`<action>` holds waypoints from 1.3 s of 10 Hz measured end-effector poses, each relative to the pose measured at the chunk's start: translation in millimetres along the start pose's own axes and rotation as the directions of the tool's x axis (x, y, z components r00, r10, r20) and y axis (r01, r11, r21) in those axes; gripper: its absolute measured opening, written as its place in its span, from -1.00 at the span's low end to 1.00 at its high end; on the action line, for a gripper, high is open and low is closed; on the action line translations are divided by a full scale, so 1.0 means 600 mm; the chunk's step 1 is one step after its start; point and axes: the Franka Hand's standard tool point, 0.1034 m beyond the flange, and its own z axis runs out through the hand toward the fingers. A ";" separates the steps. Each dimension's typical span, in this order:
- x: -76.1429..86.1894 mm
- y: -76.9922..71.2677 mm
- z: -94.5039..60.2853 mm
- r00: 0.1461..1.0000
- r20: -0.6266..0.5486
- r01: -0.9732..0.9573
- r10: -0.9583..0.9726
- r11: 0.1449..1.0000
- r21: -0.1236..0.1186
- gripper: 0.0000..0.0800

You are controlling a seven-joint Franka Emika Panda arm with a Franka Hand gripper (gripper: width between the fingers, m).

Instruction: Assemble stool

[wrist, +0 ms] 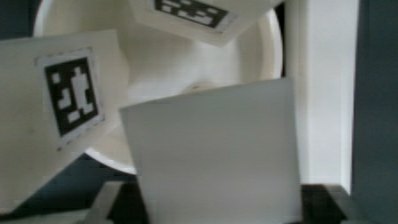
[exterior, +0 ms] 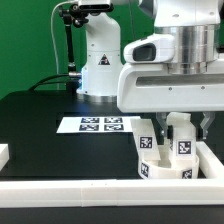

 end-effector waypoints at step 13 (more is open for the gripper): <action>0.010 0.002 0.000 0.609 0.013 -0.791 0.793 0.605 0.091 -0.14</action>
Offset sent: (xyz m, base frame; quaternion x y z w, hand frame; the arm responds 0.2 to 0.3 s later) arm 0.0000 0.0000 0.0000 0.0000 0.0000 0.1296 0.9916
